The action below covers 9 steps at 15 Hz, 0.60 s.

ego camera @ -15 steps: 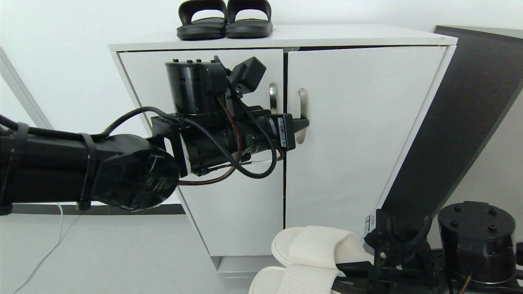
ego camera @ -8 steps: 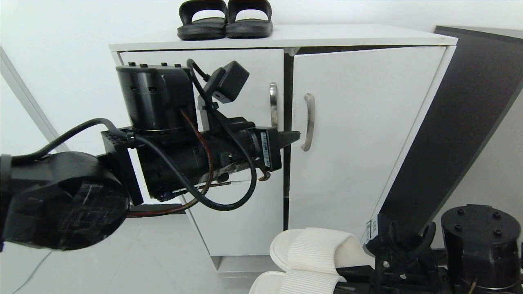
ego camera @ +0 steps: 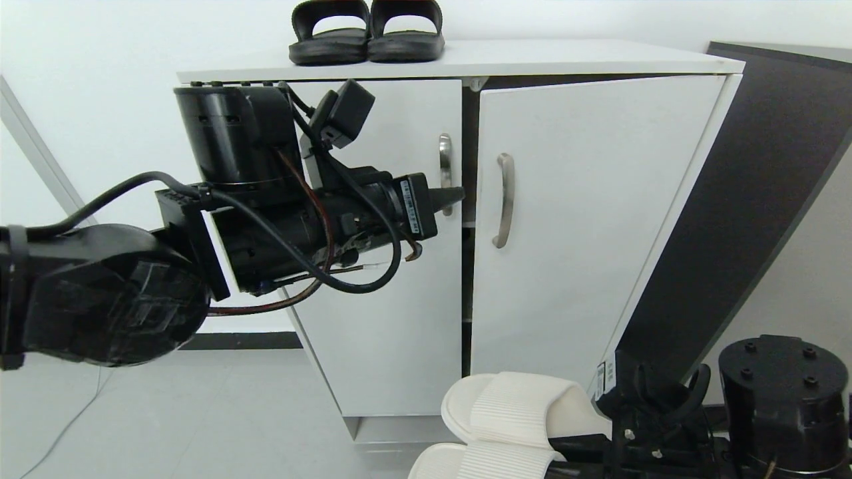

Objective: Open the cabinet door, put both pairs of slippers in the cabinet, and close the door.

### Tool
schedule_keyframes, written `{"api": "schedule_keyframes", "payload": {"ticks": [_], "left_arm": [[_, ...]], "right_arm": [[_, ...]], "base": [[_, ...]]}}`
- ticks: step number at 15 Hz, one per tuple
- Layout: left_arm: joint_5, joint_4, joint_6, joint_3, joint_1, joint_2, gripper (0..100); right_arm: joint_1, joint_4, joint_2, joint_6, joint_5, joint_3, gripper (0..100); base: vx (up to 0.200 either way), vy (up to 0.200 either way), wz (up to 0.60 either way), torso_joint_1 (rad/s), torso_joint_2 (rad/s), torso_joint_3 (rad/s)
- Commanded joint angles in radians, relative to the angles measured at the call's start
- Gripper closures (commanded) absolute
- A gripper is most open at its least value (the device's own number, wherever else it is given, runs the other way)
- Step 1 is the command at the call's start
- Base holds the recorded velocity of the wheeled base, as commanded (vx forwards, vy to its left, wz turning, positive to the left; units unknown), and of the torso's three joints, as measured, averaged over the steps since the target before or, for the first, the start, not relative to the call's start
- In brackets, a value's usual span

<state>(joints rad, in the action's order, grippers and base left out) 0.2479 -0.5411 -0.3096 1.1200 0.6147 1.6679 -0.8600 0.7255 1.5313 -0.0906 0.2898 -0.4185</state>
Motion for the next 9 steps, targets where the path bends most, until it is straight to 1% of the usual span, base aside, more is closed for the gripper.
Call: {"api": "schedule_keyframes", "payload": {"ticks": [1,2,5,9], "left_arm": [[0.001,-0.002,-0.011,0.046,-0.019,0.058,100],[0.002,-0.003,-0.013,0.072,-0.019,0.078,100],[0.05,-0.05,-0.013,0.112,-0.018,0.124,100],[0.056,-0.056,-0.013,0.159,-0.015,0.161,100]], "right_arm": [[-0.001,0.0,0.006,0.0,0.0,0.0,100],[-0.001,0.0,0.012,0.0,0.0,0.0,100],[-0.005,-0.003,0.018,-0.001,0.0,0.001,100],[-0.016,-0.003,0.021,0.0,0.002,0.0,100]], "base": [[0.0,0.0,0.0,0.0,0.0,0.0],[0.0,0.0,0.0,0.0,0.0,0.0],[0.0,0.0,0.0,0.0,0.0,0.0],[0.0,0.0,0.0,0.0,0.0,0.0]]}}
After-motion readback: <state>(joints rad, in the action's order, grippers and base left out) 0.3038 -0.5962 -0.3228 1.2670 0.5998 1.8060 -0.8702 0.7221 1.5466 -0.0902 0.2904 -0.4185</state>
